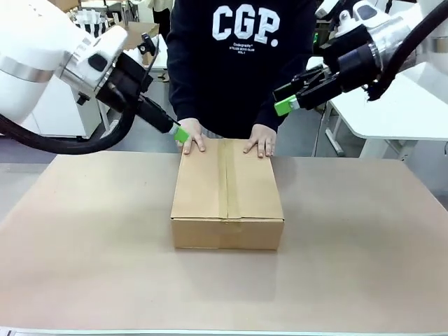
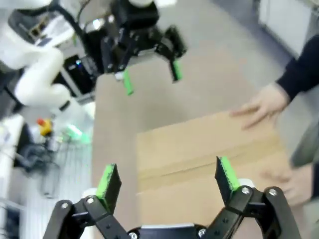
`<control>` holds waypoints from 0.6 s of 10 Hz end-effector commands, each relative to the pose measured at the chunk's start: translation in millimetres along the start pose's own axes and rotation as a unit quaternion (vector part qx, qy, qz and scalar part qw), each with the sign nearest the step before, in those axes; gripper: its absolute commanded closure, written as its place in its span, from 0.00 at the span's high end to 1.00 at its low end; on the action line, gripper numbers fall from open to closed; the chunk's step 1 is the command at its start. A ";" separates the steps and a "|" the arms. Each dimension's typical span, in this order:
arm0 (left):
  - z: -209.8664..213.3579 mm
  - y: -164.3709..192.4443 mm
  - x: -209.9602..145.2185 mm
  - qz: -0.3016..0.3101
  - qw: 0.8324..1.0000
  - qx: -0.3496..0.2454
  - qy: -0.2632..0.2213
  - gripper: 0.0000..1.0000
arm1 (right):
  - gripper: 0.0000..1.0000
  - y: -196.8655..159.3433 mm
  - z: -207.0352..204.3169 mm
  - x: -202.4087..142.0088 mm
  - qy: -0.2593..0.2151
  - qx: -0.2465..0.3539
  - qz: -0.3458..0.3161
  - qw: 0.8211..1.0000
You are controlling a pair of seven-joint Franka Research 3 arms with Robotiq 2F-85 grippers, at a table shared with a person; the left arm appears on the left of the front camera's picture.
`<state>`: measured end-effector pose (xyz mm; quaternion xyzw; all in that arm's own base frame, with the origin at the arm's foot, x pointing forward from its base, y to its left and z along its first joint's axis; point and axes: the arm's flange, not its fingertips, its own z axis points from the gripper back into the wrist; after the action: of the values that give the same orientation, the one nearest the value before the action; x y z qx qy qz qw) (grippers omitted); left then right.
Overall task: Pack the gift set into the box.
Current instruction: Press and hold the closed box until the human finishes sealing it.
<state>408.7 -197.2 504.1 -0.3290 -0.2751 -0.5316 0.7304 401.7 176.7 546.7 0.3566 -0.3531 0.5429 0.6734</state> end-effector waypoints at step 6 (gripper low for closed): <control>-5.2 33.0 -30.6 -0.130 0.988 0.058 -0.059 1.00 | 1.00 -38.9 -52.2 -45.2 -0.054 0.048 0.122 0.990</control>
<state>424.9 -175.6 489.4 -0.3291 -0.3412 -0.5719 0.6695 411.6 184.9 505.9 0.3648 -0.3960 0.6012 0.5905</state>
